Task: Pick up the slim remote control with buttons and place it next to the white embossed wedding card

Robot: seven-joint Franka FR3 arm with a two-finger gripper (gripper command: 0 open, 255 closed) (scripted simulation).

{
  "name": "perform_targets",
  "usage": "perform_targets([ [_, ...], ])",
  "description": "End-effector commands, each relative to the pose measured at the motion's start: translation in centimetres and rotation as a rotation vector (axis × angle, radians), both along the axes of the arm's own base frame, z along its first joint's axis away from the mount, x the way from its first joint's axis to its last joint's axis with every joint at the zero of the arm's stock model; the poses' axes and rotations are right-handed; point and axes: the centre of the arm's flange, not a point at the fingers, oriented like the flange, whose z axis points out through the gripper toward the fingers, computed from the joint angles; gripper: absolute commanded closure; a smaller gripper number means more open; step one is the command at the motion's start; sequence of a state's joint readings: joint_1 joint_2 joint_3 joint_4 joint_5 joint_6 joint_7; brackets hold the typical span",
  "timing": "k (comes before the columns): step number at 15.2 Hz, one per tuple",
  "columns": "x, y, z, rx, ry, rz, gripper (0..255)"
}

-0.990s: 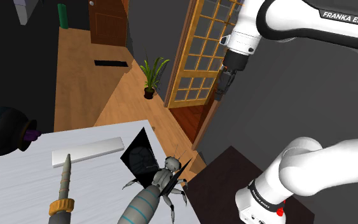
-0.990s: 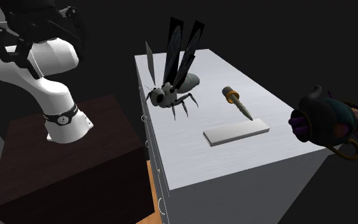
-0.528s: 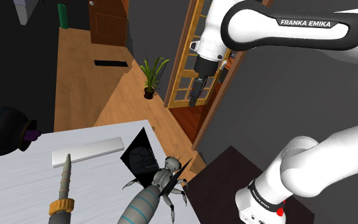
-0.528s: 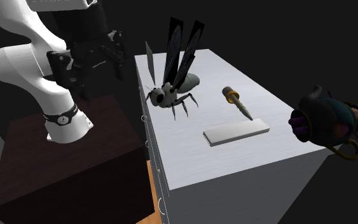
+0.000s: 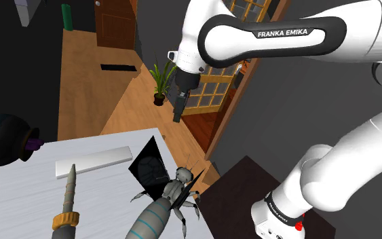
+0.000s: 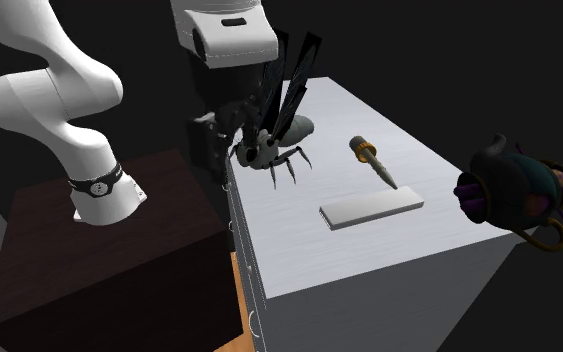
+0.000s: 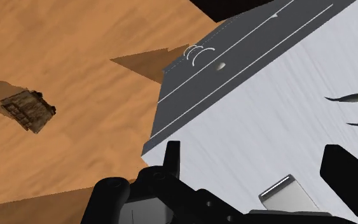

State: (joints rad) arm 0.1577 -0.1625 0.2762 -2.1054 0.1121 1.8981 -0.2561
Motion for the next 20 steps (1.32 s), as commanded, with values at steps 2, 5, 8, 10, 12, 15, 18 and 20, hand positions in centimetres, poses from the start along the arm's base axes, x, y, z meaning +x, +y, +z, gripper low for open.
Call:
perform_targets([
  [2,1.9,3.2,-1.8,0.000,-0.009,0.072,0],
  [5,3.2,6.6,-3.4,-0.001,-0.017,0.142,0],
  [8,4.2,10.2,-4.9,-0.002,-0.025,0.212,0],
  [10,4.8,12.6,-5.9,-0.003,-0.031,0.259,0],
  [12,5.2,15.0,-7.0,-0.003,-0.036,0.306,0],
  [15,5.7,18.7,-8.5,-0.004,-0.044,0.376,0],
  [18,5.9,22.3,-10.0,-0.005,-0.052,0.446,0],
  [20,5.9,24.8,-11.0,-0.006,-0.058,0.493,0],
])
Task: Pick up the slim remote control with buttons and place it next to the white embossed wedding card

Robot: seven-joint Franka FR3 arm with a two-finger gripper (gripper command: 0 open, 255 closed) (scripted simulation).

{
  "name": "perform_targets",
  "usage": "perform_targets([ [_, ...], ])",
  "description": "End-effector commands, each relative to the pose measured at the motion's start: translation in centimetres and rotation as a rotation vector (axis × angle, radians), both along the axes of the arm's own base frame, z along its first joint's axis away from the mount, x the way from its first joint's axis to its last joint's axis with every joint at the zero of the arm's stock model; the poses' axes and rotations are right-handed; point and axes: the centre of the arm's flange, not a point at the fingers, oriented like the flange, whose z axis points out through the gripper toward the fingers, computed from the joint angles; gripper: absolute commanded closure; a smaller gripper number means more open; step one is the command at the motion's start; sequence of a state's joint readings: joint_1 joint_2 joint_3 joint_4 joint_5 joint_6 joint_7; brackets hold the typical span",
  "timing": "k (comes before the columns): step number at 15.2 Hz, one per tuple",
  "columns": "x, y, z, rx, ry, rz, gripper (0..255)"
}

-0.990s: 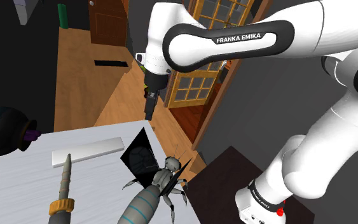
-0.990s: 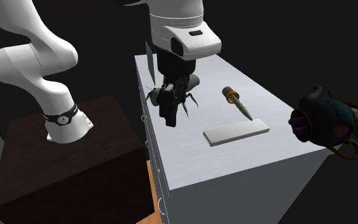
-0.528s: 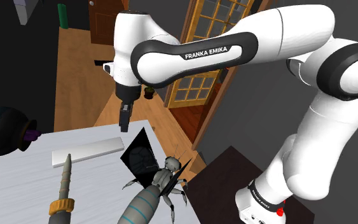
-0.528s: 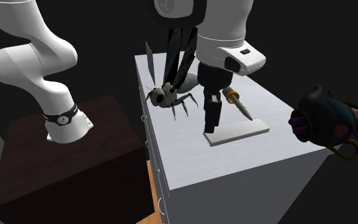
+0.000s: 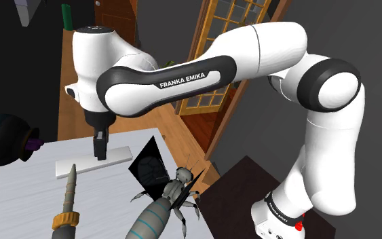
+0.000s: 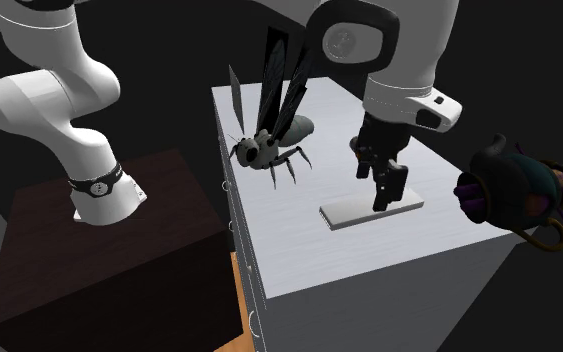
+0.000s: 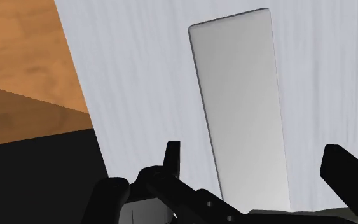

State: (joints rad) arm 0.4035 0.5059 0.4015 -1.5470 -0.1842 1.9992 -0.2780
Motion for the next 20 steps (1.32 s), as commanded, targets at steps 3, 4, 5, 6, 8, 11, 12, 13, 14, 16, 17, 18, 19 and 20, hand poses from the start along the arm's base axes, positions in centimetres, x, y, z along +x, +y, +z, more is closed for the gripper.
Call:
perform_targets([
  [3,-0.2,2.6,-1.4,-0.001,-0.006,0.048,0],
  [4,-0.2,2.6,-1.9,-0.001,-0.006,0.048,0],
  [5,-0.2,2.6,-2.4,-0.001,-0.006,0.048,0],
  [6,-0.2,2.6,-3.0,-0.001,-0.006,0.048,0],
  [8,-0.2,2.6,-4.0,-0.001,-0.006,0.048,0],
  [11,-0.2,2.6,-4.9,-0.001,-0.006,0.048,0],
  [12,-0.2,2.6,-4.9,-0.001,-0.006,0.048,0],
  [13,-0.2,2.6,-4.9,-0.001,-0.006,0.048,0],
  [14,-0.2,2.6,-4.9,-0.001,-0.006,0.048,0],
  [16,-0.2,2.6,-4.9,-0.001,-0.006,0.048,0],
  [17,-0.2,2.6,-4.9,-0.001,-0.006,0.048,0],
  [18,-0.2,2.6,-4.9,-0.001,-0.006,0.048,255],
  [19,-0.2,2.6,-4.9,-0.001,-0.006,0.048,255],
  [20,-0.2,2.6,-4.9,-0.001,-0.006,0.048,255],
])
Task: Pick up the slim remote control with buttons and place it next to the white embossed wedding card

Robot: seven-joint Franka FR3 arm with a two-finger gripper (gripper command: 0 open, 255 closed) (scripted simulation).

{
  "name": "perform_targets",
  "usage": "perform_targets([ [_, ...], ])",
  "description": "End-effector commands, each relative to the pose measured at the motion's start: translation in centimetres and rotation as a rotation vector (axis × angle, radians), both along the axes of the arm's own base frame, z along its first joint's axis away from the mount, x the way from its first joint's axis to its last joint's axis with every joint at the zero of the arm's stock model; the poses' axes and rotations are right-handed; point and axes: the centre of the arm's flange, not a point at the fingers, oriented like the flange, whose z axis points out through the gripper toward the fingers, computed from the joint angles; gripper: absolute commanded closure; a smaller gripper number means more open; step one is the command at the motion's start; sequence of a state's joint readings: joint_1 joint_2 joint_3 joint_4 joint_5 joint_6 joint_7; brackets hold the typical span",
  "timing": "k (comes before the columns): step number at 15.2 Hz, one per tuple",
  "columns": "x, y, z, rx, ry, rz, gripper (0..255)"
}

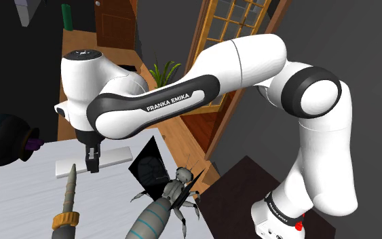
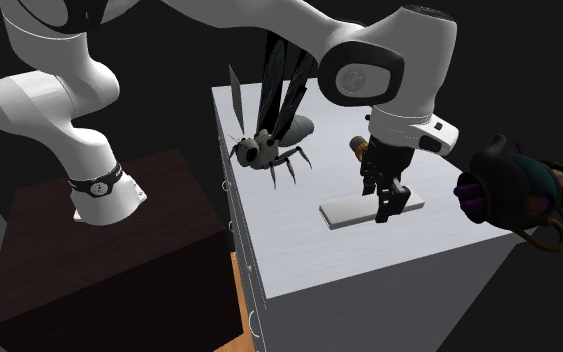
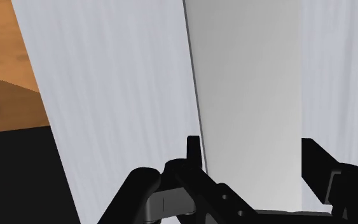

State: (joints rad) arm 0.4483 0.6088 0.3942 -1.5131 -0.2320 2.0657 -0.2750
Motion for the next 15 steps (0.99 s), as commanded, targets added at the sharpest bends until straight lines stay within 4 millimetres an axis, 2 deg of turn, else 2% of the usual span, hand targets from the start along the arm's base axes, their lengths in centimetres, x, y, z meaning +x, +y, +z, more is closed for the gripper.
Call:
perform_targets([
  [1,0.0,0.0,-0.1,-0.001,0.001,-0.001,255],
  [7,0.0,0.0,-0.1,-0.001,0.001,-0.001,255],
  [15,0.0,0.0,4.1,-0.001,0.001,-0.001,255],
])
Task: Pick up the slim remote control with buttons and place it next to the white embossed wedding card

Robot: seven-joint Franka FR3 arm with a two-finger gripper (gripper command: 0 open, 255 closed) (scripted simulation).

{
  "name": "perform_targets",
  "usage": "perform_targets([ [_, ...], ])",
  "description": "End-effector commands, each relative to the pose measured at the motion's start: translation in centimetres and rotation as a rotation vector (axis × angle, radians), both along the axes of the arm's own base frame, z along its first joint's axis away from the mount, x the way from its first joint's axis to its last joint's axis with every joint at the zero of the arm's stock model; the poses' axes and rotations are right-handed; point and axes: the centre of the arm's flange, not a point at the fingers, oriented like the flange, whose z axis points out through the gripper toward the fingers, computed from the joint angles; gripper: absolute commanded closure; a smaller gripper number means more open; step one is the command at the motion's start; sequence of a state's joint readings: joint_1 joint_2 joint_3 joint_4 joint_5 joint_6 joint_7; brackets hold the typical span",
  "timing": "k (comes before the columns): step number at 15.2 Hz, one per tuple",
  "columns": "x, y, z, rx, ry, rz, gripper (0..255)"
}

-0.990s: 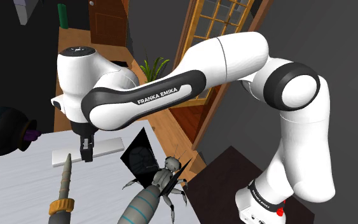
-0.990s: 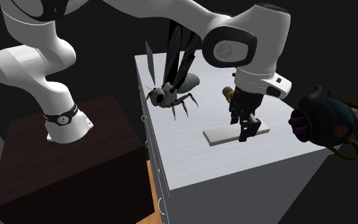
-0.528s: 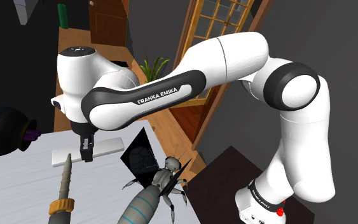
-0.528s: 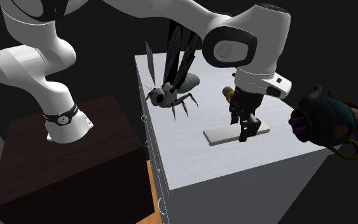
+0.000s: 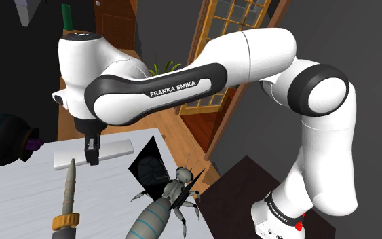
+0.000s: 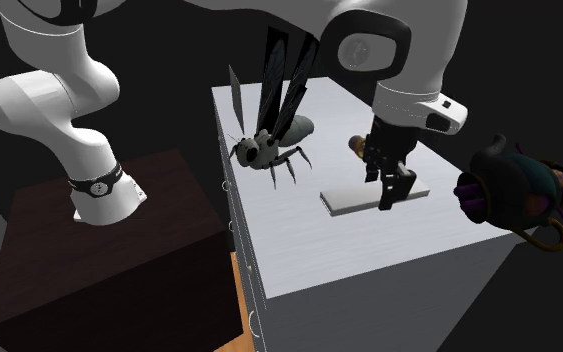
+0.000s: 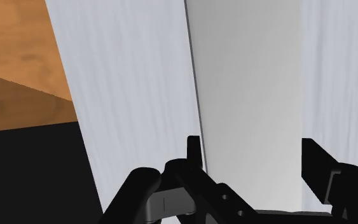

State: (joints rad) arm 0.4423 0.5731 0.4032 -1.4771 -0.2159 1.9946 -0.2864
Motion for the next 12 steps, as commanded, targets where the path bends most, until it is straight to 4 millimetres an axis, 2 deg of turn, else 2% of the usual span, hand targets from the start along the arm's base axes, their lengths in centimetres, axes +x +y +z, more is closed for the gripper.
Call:
perform_targets([
  [1,-0.1,0.2,1.1,0.000,0.000,0.000,255],
  [12,-0.1,0.2,6.9,0.000,0.000,0.000,255],
])
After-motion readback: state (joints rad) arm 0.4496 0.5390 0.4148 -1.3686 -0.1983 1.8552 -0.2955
